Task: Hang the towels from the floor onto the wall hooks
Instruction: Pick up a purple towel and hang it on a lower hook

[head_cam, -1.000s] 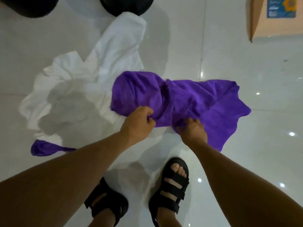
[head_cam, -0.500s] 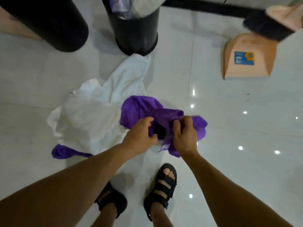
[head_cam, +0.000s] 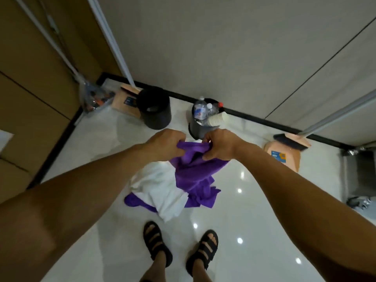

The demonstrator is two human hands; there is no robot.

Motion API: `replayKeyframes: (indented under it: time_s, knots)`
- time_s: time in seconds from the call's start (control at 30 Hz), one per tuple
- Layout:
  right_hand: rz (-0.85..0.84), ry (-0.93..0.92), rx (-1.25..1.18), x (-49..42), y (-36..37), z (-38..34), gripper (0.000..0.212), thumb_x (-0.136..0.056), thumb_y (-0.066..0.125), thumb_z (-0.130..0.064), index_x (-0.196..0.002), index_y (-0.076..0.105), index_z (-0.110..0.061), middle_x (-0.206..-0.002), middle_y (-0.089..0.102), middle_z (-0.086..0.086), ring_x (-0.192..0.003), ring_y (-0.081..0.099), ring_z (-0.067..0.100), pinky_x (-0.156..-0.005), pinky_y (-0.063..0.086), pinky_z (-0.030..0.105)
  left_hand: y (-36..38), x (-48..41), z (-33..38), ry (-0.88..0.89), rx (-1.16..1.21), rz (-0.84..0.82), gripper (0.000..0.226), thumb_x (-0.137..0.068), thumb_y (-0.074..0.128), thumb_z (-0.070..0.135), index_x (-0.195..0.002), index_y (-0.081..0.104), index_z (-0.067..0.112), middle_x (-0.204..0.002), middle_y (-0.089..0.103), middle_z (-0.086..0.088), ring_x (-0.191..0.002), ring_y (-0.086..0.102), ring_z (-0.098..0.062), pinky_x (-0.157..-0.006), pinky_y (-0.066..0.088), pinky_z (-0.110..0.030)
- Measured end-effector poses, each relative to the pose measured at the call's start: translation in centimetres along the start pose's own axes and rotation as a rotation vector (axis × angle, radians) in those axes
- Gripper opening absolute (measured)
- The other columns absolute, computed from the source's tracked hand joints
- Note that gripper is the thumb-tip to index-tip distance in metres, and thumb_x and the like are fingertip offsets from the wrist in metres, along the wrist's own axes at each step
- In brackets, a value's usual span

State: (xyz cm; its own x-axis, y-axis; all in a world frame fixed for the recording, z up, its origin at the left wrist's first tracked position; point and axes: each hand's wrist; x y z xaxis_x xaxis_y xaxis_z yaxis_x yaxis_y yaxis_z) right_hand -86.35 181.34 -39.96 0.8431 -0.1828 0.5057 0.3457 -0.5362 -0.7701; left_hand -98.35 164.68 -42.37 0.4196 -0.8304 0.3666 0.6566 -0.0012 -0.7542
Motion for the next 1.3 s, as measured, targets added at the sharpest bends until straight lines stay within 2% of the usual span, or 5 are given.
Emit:
replayKeyframes:
  time_s: [0.57,0.73,0.9,1.07,1.3]
  knots:
    - [0.932,-0.278,0.284,5.0,-16.9,-29.6,0.029,-0.091,0.054,-0.039,-0.11,0.069,-0.024,-0.108,0.053,0.012,-0.102,0.048,0.033,-0.083,0.041,0.039,-25.5,24.2,0.1,-0.202,0.96,0.272,0.017,-0.076,0.063,0.014,-0.085,0.063,-0.001,-0.068,0.07,-0.01,-0.054,0.067,-0.017,-0.049,0.052,-0.02]
    - [0.763,-0.323,-0.16,6.1,-16.7,-35.8,0.026,-0.092,0.054,-0.035,-0.1,0.067,-0.014,-0.099,0.068,0.017,-0.091,0.064,0.037,-0.077,0.053,0.043,-27.9,30.7,0.9,-0.275,0.903,0.21,0.055,-0.065,0.077,0.029,-0.116,0.064,0.012,-0.114,0.07,-0.008,-0.106,0.066,-0.025,-0.098,0.05,-0.039]
    - [0.257,-0.395,-0.781,7.3,-12.2,-39.9,0.036,-0.085,0.068,-0.041,-0.082,0.063,-0.005,-0.071,0.065,0.015,-0.057,0.062,0.026,-0.055,0.053,0.039,-29.1,37.1,1.2,-0.108,1.339,0.523,0.027,-0.084,0.057,0.026,-0.098,0.071,0.008,-0.098,0.072,-0.009,-0.086,0.068,-0.02,-0.091,0.05,-0.031]
    - [-0.15,-0.279,-0.588,8.7,-6.8,-40.4,0.057,-0.088,0.045,-0.067,-0.079,0.063,-0.013,-0.066,0.067,0.003,-0.044,0.06,0.011,-0.04,0.041,0.014,-28.7,43.5,1.0,-0.088,1.513,0.764,0.022,-0.089,0.05,0.031,-0.098,0.059,0.013,-0.089,0.064,-0.006,-0.084,0.061,-0.02,-0.081,0.049,-0.03]
    - [-0.635,-0.238,-0.726,10.0,-1.2,-42.5,0.07,-0.09,0.024,-0.073,-0.091,0.058,-0.011,-0.077,0.061,0.009,-0.063,0.052,0.022,-0.06,0.041,0.029,-27.9,49.6,0.8,0.058,1.617,0.875,0.032,-0.091,0.048,0.03,-0.081,0.07,0.009,-0.075,0.07,-0.002,-0.073,0.068,-0.015,-0.073,0.055,-0.023]
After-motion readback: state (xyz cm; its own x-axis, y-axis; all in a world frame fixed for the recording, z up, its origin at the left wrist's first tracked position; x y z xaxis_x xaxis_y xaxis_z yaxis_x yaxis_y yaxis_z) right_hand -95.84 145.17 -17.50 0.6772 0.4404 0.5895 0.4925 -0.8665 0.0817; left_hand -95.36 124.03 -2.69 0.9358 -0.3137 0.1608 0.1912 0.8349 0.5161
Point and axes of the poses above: each hand's wrist, its own x-axis away from the middle knuckle, its own y-axis out of the palm, z = x × y
